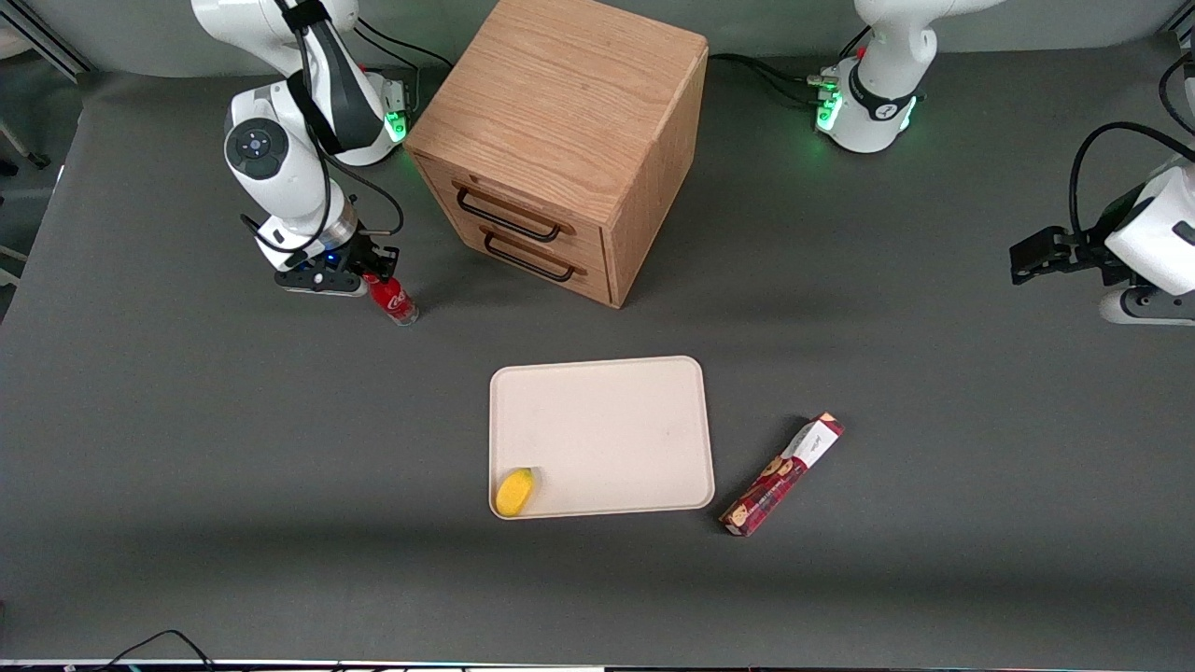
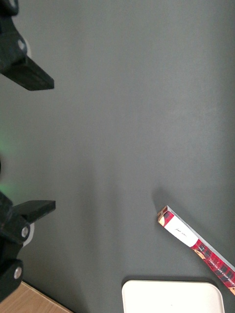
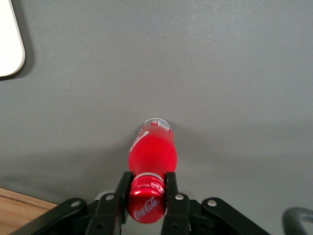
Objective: Place coke bottle on tray
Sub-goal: 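Lift the bottle and carry it toward the white tray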
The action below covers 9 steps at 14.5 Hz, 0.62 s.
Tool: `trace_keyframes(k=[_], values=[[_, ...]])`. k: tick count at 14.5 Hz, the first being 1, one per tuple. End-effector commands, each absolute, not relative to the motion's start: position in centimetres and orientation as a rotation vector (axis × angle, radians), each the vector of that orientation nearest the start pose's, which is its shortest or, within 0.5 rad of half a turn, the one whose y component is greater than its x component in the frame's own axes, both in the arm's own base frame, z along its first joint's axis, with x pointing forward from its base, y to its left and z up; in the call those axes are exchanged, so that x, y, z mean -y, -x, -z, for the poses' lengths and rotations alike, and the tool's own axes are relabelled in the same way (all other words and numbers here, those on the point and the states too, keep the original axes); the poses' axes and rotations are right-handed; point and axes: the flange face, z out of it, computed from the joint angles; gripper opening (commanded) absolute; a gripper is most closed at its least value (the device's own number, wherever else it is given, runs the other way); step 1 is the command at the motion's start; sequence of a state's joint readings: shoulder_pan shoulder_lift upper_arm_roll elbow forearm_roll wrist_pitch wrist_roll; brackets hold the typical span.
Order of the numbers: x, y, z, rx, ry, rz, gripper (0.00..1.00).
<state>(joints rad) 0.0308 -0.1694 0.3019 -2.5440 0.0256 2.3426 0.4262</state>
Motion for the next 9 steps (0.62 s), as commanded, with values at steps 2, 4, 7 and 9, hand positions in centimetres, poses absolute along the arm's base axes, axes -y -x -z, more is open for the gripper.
trace_keyframes(k=[2,4,7,9], values=[[-14.9,-45.3,-40.4,-0.183,3.190,-0.027,0.00],[-14.9,-48.0,-46.1,-0.175,3.221,-0.015,0.00],[-15.7,-52.6,-53.7,-0.146,3.201,-0.062,0.00],[-16.5,-55.9,-58.2,-0.155,3.171,-0.117,0.00]])
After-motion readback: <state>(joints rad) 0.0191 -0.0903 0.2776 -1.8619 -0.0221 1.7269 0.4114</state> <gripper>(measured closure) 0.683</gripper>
